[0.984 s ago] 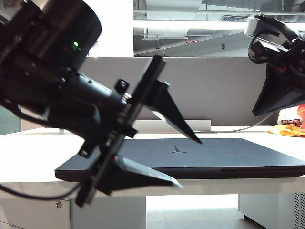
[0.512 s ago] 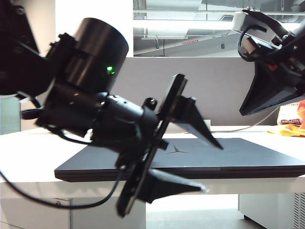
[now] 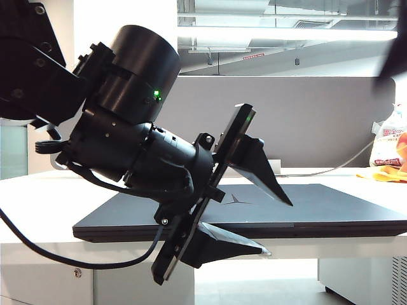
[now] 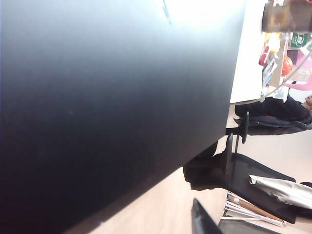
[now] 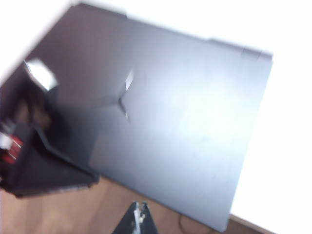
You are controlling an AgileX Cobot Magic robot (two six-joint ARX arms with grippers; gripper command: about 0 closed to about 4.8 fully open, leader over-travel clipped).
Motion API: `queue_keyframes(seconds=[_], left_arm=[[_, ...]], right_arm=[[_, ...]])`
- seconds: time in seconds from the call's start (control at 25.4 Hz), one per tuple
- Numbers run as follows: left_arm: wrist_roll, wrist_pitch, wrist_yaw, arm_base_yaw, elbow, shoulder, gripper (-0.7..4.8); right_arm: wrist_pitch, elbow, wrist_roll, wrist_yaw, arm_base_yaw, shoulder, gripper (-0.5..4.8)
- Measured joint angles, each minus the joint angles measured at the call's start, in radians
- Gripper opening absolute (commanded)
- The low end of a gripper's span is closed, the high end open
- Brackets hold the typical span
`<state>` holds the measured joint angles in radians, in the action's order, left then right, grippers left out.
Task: Open the lid of the laptop and use the keypad to enter the password "123".
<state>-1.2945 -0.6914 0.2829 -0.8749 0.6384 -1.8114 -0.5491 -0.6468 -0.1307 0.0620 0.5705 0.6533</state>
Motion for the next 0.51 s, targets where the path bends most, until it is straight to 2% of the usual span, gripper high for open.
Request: queue_keyframes(seconds=[0.08,0.16,0.24,0.51], left_arm=[[0.005,0.002,-0.010,-0.001,0.000,0.000,2.67],[0.016,0.006,-0.024,-0.002,0.000,0.000,2.08],[0.019,0.011,-0.041,-0.002,-0.001,0.000,1.77],[0.045,0.018,-0.093,-0.013,0.000,-0.001,1.76]], right_arm=[[-0.097,-0.021,-0.036,0.025,0.003,-0.098,-0.05],[-0.188,-0.032,-0.064,0.026,0.006,-0.140,-0.05],[-0.270,-0.029,-0.075,0.028,0.017,-0.192,-0.06],[-0.329,-0.032,-0.101,0.025,0.056,-0.241,-0.05]])
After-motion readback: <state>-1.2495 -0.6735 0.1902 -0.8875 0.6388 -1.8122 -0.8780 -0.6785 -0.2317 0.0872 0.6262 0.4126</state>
